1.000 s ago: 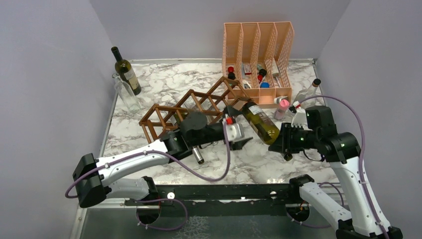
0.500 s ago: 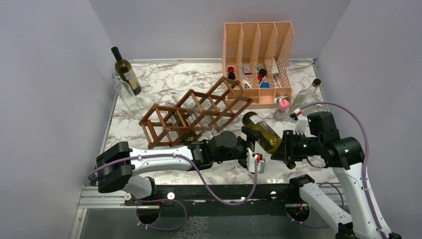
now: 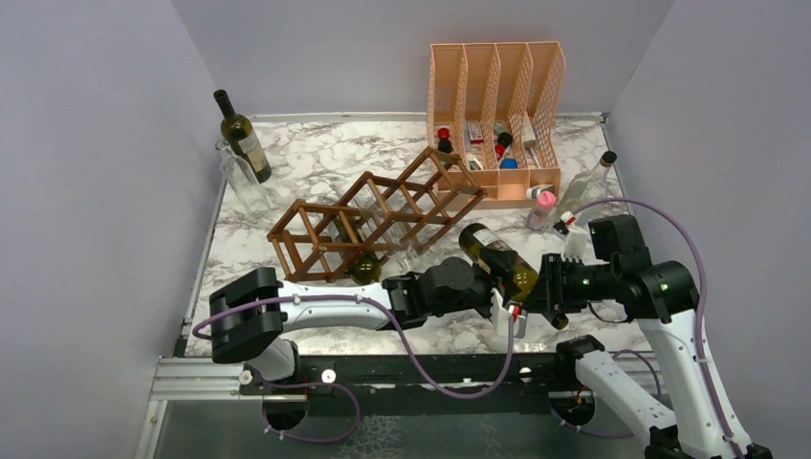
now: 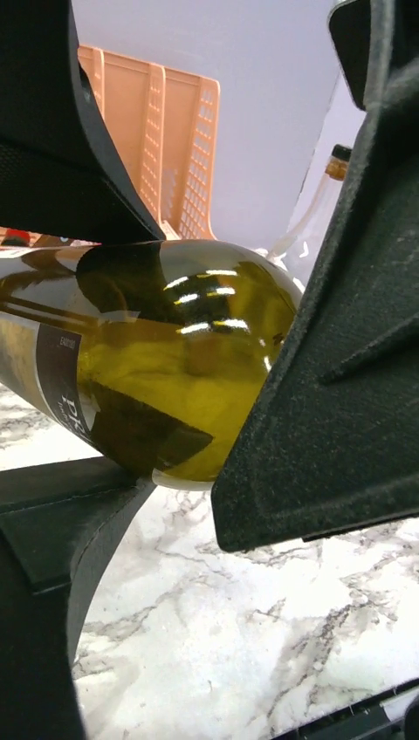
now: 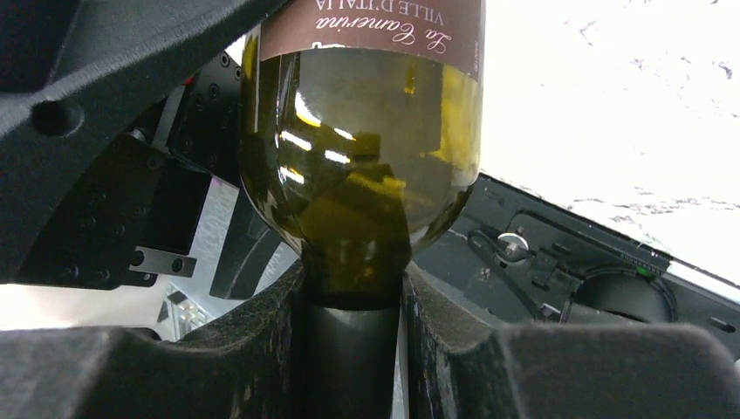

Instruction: Take the wine bottle off the wine rack

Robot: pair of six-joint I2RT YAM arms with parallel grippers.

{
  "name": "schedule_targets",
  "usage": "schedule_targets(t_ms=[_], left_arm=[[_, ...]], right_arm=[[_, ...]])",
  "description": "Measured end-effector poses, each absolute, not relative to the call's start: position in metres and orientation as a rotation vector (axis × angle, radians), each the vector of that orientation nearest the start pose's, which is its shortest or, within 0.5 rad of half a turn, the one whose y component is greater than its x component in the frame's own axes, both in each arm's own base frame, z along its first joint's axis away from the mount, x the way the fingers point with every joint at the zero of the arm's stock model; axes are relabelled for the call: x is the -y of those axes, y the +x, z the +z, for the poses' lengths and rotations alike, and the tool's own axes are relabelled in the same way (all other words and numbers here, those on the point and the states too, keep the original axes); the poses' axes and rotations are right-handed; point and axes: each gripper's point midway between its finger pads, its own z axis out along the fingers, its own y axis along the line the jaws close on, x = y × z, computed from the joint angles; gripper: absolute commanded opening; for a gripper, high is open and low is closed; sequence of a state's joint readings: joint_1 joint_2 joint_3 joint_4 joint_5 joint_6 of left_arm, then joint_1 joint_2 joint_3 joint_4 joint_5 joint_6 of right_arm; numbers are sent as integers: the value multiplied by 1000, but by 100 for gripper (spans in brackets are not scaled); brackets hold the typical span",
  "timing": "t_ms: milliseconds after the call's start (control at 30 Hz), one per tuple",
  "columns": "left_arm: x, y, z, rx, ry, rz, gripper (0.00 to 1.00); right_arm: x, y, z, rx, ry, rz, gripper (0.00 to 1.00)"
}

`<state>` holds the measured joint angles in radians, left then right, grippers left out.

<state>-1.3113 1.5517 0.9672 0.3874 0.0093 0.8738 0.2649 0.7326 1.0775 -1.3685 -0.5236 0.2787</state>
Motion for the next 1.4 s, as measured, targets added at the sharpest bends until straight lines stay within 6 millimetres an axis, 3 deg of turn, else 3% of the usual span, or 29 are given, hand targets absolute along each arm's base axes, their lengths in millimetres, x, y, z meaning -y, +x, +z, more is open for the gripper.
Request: schedule_targets(t_ms=[67, 200, 267, 400, 533, 833, 1067, 1400], left_arm=[[467, 155, 213, -808, 1599, -313, 50], [464, 149, 208, -815, 1575, -335, 35], [461, 148, 207, -842, 1549, -356, 31], [450, 150, 188, -994, 1499, -404, 26], [444, 157, 183, -1093, 1436, -417, 23], [441, 163, 181, -1243, 1306, -466, 20], [453, 165, 179, -1345, 1252, -523, 20], [452, 175, 178, -1453, 1198, -572, 20]], right_arm=[[-124, 83, 219, -2640, -169, 875, 12], [-124, 80, 217, -2681, -149, 879, 48], [-125, 82, 219, -2677, -159, 884, 61], [-128, 102, 240, -2565, -183, 868, 81], [-125, 119, 249, -2511, -173, 810, 93], [-113, 148, 248, -2455, -127, 659, 91], [-111, 160, 258, -2368, -161, 624, 90], [-112, 167, 254, -2384, -202, 608, 67]])
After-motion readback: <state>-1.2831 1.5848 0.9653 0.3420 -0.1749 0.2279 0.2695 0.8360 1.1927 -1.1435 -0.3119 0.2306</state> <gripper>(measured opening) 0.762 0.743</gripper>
